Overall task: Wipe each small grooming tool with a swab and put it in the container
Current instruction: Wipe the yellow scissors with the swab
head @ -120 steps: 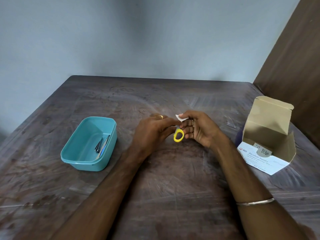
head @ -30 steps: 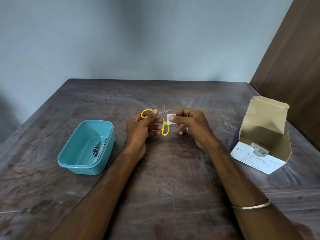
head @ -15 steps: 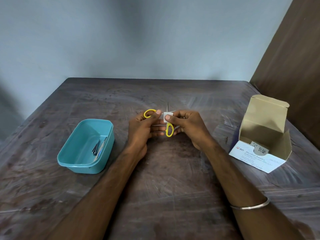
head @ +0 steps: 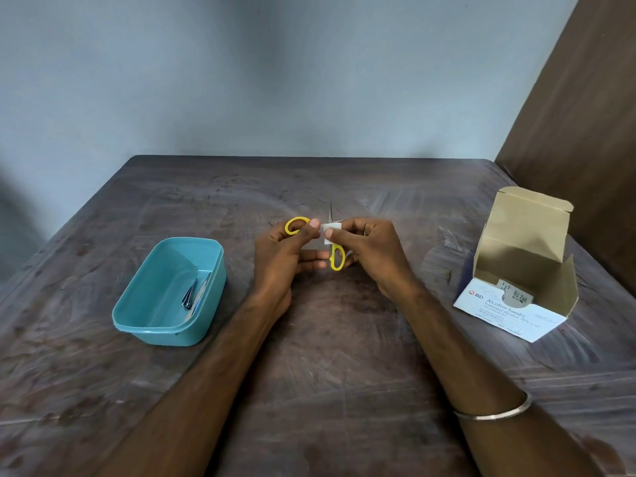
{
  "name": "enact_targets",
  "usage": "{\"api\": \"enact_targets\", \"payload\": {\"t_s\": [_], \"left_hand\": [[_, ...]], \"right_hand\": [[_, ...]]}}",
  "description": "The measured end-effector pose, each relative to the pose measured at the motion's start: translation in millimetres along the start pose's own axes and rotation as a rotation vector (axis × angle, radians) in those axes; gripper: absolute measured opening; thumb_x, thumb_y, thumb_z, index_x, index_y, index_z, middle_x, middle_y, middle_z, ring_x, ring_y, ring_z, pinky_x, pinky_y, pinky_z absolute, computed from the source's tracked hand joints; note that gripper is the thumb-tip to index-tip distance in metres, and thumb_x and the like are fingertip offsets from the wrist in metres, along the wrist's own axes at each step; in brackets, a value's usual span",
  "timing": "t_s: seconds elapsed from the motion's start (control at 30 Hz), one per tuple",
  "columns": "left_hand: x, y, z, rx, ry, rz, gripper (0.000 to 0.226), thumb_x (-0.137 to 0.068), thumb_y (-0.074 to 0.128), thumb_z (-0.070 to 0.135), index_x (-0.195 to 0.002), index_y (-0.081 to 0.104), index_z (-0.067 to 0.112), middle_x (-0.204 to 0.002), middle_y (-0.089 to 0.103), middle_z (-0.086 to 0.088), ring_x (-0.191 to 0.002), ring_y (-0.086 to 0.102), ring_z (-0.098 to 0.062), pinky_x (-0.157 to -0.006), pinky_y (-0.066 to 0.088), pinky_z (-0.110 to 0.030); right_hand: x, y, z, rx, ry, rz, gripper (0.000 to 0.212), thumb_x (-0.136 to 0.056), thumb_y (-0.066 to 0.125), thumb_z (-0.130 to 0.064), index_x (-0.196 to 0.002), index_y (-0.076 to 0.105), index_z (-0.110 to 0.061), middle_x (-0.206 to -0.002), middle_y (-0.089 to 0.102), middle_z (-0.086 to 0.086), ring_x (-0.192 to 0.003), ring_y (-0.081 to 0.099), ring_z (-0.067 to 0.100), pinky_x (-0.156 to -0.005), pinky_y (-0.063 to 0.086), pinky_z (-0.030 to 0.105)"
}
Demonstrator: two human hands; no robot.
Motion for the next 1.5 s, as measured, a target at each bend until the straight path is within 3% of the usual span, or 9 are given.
{"api": "enact_targets", "payload": {"t_s": [0.2, 0.4, 0.6, 0.77, 0.93, 1.03, 1.17, 1.33, 1.5], "left_hand": [[0, -2, 1, -0.002, -0.004, 0.017, 0.021, -0.087, 0.074, 0.022, -0.099, 0.069, 0.005, -0.090, 0.076, -0.013, -0.068, 0.074, -0.032, -0.057, 0.061, -0.034], [2, -1, 5, -0.008, 0.007, 0.003, 0.011, -0.088, 0.072, 0.020, -0.093, 0.070, 0.009, -0.096, 0.075, -0.014, -0.069, 0.074, -0.033, -0.057, 0.061, -0.034], [0, -4, 4, -0.029, 0.016, 0.020, 0.013, -0.089, 0.072, 0.020, -0.096, 0.071, 0.009, -0.094, 0.076, -0.012, -0.070, 0.074, -0.033, -0.057, 0.061, -0.034], [1, -6, 8, -0.081, 0.056, 0.037, 0.017, -0.089, 0.071, 0.020, -0.098, 0.070, 0.006, -0.090, 0.076, -0.011, -0.069, 0.074, -0.029, -0.057, 0.061, -0.035], [0, -9, 11, -0.124, 0.093, 0.071, 0.009, -0.088, 0.073, 0.023, -0.091, 0.072, 0.015, -0.090, 0.074, -0.013, -0.068, 0.071, -0.022, -0.059, 0.060, -0.039], [-2, -12, 10, -0.106, 0.091, 0.075, 0.009, -0.087, 0.074, 0.023, -0.088, 0.072, 0.014, -0.087, 0.073, -0.012, -0.069, 0.070, -0.024, -0.059, 0.059, -0.039], [0, -11, 12, -0.101, 0.095, 0.067, 0.009, -0.087, 0.073, 0.022, -0.086, 0.071, 0.014, -0.081, 0.074, -0.007, -0.067, 0.071, -0.024, -0.057, 0.058, -0.037], [0, -9, 12, -0.122, 0.087, 0.055, 0.009, -0.088, 0.072, 0.025, -0.089, 0.072, 0.016, -0.088, 0.076, -0.009, -0.078, 0.074, -0.030, -0.065, 0.060, -0.042], [1, -6, 12, -0.107, 0.069, 0.034, 0.008, -0.089, 0.071, 0.023, -0.092, 0.071, 0.015, -0.089, 0.077, -0.008, -0.070, 0.074, -0.026, -0.059, 0.061, -0.033]], "right_hand": [[0, 2, 2, 0.003, 0.014, -0.035, 0.004, -0.081, 0.081, -0.013, -0.082, 0.076, -0.013, -0.069, 0.072, -0.002, -0.064, 0.067, 0.014, -0.057, 0.057, 0.033], [1, -3, -2, 0.005, -0.009, 0.017, 0.007, -0.086, 0.078, -0.024, -0.082, 0.078, -0.019, -0.072, 0.075, 0.005, -0.063, 0.070, 0.019, -0.057, 0.058, 0.035], [1, 2, 1, -0.020, 0.020, -0.026, 0.003, -0.083, 0.080, -0.016, -0.085, 0.078, -0.015, -0.076, 0.076, 0.006, -0.068, 0.070, 0.021, -0.057, 0.058, 0.035], [-1, 5, 4, 0.012, 0.020, -0.030, 0.013, -0.077, 0.081, -0.006, -0.087, 0.075, -0.011, -0.081, 0.074, 0.018, -0.066, 0.068, 0.022, -0.057, 0.057, 0.035], [1, 11, 1, 0.053, 0.012, -0.082, 0.027, -0.073, 0.081, 0.004, -0.099, 0.072, -0.001, -0.090, 0.072, 0.023, -0.071, 0.067, 0.021, -0.065, 0.060, 0.044], [2, 14, 0, 0.041, 0.017, -0.109, 0.033, -0.072, 0.082, 0.007, -0.103, 0.070, 0.004, -0.087, 0.070, 0.020, -0.072, 0.067, 0.020, -0.062, 0.061, 0.037], [4, 13, -2, -0.038, 0.021, -0.104, 0.024, -0.078, 0.080, 0.004, -0.100, 0.072, 0.005, -0.082, 0.073, 0.015, -0.065, 0.070, 0.021, -0.056, 0.060, 0.030], [4, 10, -3, -0.065, 0.018, -0.085, 0.011, -0.087, 0.075, -0.005, -0.096, 0.075, 0.001, -0.080, 0.075, 0.015, -0.066, 0.071, 0.025, -0.057, 0.061, 0.036], [4, 10, -5, -0.098, 0.016, -0.086, 0.003, -0.089, 0.073, -0.007, -0.090, 0.075, -0.005, -0.082, 0.075, 0.013, -0.066, 0.072, 0.022, -0.055, 0.061, 0.031]]}}
Point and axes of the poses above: each hand's wrist, its own x-axis away from the middle knuckle, its own y-axis out of the palm, z = x × y, the point moved 10 cm from there along -x, towards the middle knuckle
